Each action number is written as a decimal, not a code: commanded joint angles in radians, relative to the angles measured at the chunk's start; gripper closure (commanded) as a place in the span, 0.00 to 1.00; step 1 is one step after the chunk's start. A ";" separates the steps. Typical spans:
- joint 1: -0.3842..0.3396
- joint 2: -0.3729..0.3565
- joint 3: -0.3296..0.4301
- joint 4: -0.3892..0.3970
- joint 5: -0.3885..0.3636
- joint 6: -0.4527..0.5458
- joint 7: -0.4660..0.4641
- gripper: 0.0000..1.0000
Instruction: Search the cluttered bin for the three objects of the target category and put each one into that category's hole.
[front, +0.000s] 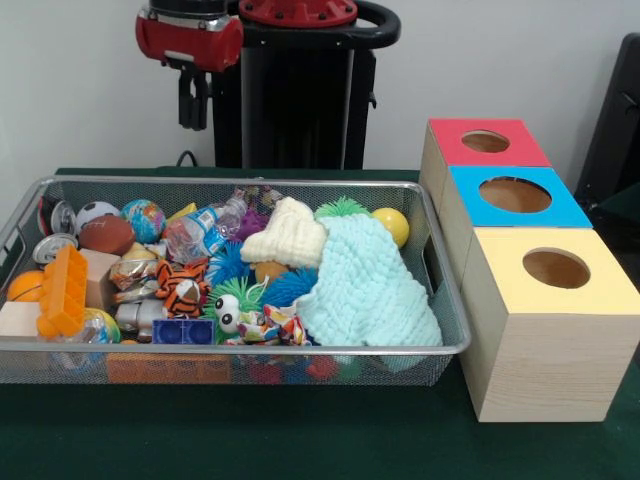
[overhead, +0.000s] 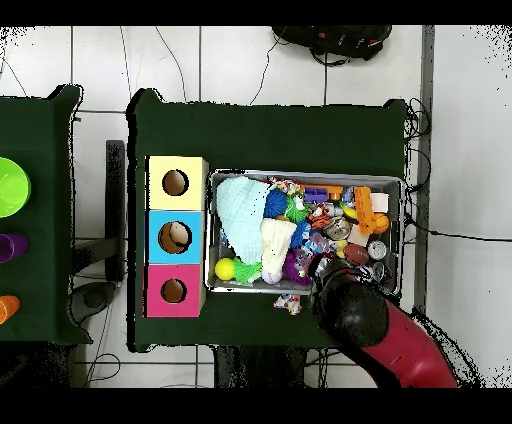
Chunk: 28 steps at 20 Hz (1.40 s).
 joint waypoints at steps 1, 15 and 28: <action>-0.006 -0.012 0.115 0.031 -0.052 -0.060 0.101 1.00; -0.109 0.243 0.262 -0.110 -0.033 -0.177 0.120 1.00; -0.156 0.233 0.313 -0.074 -0.052 -0.182 0.129 0.00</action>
